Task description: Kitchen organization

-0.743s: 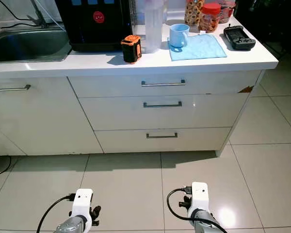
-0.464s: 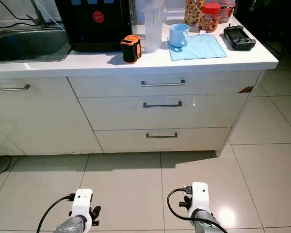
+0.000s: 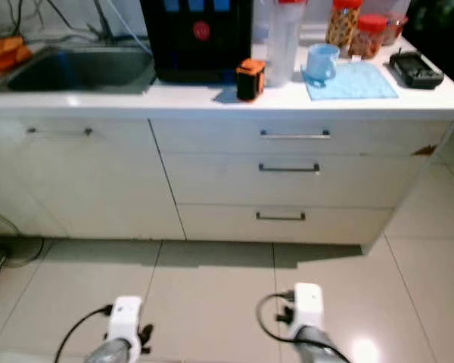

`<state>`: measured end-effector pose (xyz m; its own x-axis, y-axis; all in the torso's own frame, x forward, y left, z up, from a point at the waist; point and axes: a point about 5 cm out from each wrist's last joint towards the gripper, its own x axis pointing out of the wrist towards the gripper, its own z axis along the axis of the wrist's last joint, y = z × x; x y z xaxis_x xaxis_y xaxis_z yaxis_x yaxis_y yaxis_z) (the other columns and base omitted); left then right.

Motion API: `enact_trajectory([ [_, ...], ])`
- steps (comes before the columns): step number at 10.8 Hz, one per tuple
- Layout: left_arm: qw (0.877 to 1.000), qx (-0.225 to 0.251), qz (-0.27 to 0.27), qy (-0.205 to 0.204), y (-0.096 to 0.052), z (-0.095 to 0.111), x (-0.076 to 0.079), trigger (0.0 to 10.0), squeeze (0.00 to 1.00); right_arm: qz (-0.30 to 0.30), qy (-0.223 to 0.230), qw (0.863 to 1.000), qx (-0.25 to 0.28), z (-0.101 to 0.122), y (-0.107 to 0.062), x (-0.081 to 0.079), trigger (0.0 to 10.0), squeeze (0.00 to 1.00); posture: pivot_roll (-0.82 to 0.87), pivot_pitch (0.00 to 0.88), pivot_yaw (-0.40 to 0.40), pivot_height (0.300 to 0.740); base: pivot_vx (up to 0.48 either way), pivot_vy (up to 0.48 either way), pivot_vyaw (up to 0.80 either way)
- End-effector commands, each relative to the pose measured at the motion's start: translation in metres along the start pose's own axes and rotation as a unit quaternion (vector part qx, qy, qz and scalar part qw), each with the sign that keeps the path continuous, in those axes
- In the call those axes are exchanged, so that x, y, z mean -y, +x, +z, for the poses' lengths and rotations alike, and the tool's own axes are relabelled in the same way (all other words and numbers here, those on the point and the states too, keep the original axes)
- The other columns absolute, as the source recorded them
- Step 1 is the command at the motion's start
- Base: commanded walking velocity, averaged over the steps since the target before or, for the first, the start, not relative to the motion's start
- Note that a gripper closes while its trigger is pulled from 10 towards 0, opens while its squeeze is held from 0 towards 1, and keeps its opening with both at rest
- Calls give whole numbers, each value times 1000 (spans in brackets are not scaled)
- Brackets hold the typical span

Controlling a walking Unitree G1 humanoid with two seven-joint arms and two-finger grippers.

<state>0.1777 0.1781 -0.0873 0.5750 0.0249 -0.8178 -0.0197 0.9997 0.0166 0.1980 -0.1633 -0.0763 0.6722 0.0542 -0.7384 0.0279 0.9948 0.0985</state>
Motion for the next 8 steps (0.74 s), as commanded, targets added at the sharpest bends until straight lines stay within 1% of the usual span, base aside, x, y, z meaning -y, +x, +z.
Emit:
enact_trajectory([
  [1,1000,2,-3,-1,1,2,4,10000,0,-11,-5,1000,-1,1,-1,10,10000,0,38,0,58,740,0,480,0],
  [8,1000,1,-2,-3,1,2,4,10000,0,-10,-5,1000,-2,0,-1,10,10000,0,43,0,55,740,0,480,0],
])
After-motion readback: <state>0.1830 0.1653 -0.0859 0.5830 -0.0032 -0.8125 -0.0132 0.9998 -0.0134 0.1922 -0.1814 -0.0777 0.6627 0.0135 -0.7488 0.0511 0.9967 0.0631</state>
